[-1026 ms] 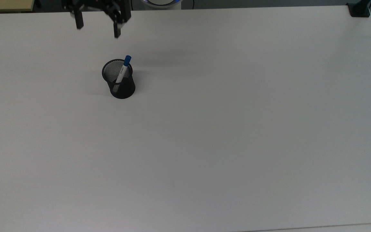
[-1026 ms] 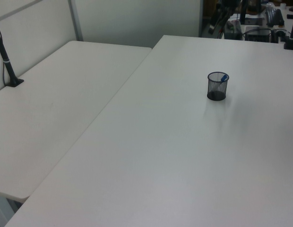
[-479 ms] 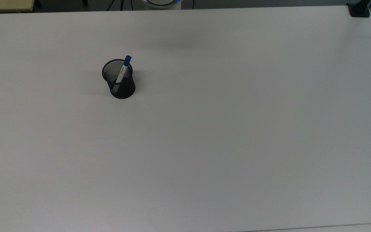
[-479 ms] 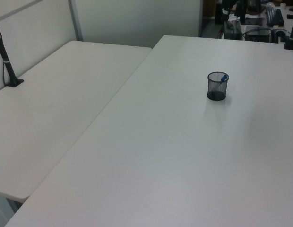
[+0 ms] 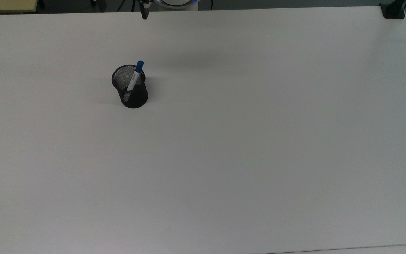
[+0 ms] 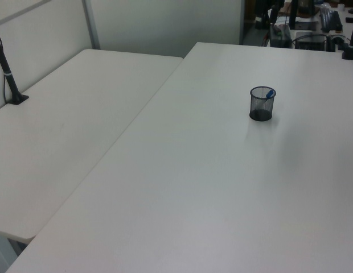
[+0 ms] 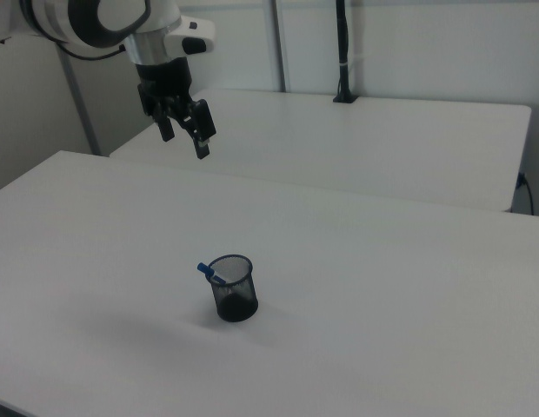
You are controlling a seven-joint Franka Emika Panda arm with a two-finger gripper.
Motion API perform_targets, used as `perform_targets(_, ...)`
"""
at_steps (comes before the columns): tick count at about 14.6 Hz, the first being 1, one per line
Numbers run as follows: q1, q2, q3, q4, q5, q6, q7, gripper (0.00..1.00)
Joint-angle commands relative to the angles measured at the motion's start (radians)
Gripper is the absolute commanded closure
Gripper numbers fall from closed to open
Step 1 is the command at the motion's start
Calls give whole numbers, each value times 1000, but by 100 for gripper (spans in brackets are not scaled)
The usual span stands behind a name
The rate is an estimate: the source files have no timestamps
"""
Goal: Insert the marker
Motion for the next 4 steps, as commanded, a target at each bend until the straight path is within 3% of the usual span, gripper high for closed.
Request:
perform_targets(1,17,4,-8,27,0,-27,-59,0)
perform_targets(4,15,3,-6,29,0,-27,-56,0)
